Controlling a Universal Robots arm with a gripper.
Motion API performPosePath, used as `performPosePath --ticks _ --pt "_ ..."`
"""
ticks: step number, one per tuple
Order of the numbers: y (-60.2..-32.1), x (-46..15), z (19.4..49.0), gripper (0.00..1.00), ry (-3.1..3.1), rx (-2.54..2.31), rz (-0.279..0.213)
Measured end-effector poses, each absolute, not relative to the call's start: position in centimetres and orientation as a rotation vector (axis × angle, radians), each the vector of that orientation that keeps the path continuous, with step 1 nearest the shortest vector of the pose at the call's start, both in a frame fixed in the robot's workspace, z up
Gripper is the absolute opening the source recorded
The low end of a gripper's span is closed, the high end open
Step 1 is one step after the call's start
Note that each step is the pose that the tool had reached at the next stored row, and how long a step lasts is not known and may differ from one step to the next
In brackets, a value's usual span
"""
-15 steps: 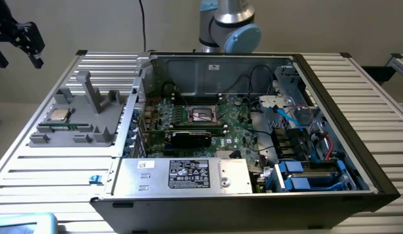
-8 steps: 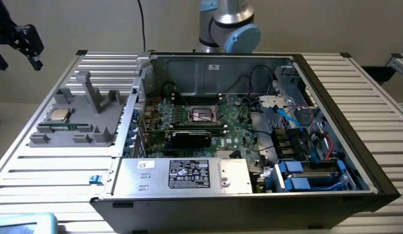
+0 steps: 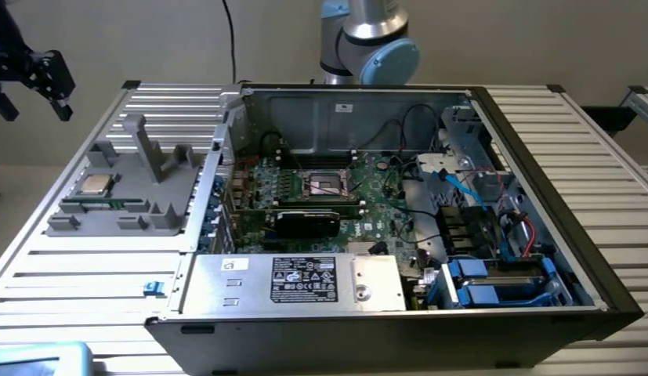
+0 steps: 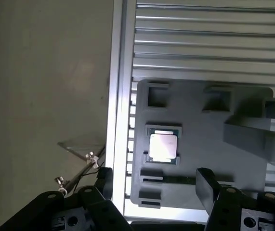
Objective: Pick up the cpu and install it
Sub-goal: 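Pick up the cpu and move it towards the insertion slot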
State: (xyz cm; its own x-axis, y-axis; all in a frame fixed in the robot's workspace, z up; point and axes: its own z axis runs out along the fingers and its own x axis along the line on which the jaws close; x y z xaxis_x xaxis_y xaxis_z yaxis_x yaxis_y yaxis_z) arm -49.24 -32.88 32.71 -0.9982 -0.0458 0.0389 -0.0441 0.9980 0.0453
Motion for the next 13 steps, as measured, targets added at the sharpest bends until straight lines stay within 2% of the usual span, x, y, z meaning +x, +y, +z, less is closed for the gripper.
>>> performPosePath --ticks 13 --pt "-32.9 -48.9 30.3 0.79 -3.1 0.069 -0.069"
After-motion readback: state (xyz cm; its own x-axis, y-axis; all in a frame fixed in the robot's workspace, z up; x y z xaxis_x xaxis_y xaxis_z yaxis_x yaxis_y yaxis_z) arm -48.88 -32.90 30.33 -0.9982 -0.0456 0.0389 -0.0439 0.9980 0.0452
